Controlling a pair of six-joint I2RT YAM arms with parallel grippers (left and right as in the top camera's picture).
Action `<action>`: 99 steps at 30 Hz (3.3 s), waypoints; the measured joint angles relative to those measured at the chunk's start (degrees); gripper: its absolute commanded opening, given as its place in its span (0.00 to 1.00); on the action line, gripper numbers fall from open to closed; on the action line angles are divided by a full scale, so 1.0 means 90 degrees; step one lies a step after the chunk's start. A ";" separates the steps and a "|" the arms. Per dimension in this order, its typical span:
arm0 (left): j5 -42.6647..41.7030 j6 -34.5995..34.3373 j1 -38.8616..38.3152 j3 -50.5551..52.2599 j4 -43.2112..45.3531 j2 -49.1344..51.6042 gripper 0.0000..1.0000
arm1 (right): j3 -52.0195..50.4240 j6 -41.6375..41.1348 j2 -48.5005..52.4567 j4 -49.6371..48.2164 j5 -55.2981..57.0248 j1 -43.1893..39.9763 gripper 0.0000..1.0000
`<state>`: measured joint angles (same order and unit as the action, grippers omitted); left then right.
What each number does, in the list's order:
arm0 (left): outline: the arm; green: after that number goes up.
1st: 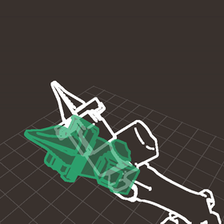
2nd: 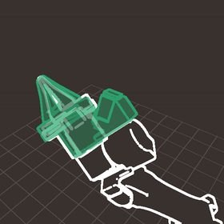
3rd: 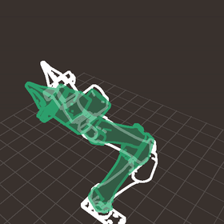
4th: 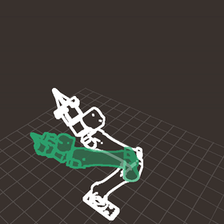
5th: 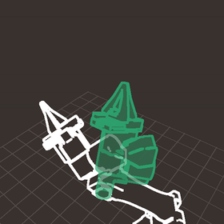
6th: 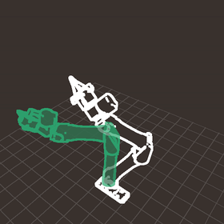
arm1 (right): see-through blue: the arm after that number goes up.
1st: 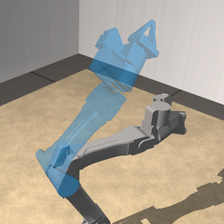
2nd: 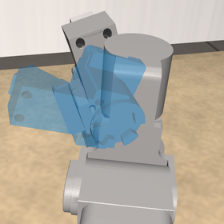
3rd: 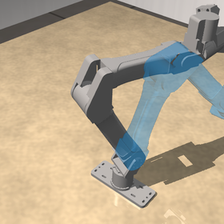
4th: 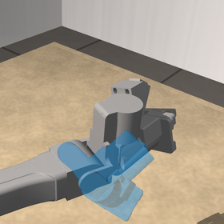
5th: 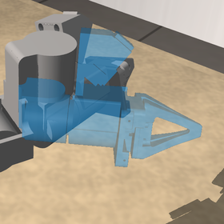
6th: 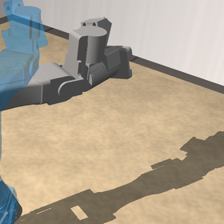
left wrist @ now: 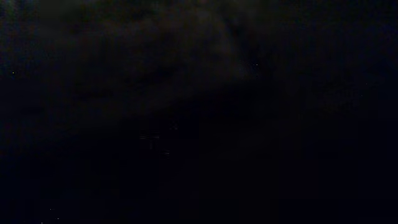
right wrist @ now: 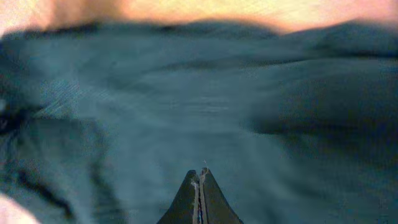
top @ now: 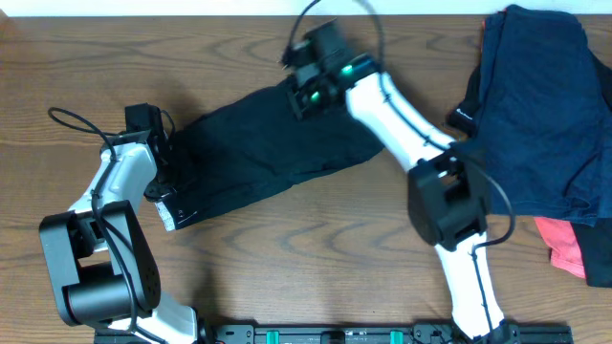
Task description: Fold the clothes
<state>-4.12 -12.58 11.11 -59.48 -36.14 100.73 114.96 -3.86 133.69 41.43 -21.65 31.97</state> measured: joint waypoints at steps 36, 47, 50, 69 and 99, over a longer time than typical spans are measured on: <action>0.0002 -0.0002 0.0000 0.0000 0.0005 0.0000 0.06 | 0.0855 -0.1625 0.1039 -0.2766 0.0406 -0.0469 0.01; 0.0002 -0.0005 0.0002 -0.0109 0.0165 -0.0214 0.06 | 0.2365 -0.0291 0.1035 0.1156 -0.0194 -0.1073 0.01; 0.0002 -0.0005 0.0002 -0.0197 0.0661 -0.0546 0.06 | 0.2365 -0.0061 0.1039 0.1664 -0.0231 -0.1027 0.01; 0.0005 -0.0002 0.0002 -0.0362 0.2467 -0.0464 0.06 | 0.2365 0.0245 0.1039 0.1870 -0.0267 -0.1010 0.01; 0.0109 0.0097 -0.1163 -0.0362 0.4456 0.0821 0.06 | 0.2365 0.0342 0.1039 0.1800 -0.0049 -0.1008 0.03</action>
<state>-3.14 -11.70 0.64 -62.74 3.97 108.12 136.25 -0.78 143.04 57.63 -22.09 22.90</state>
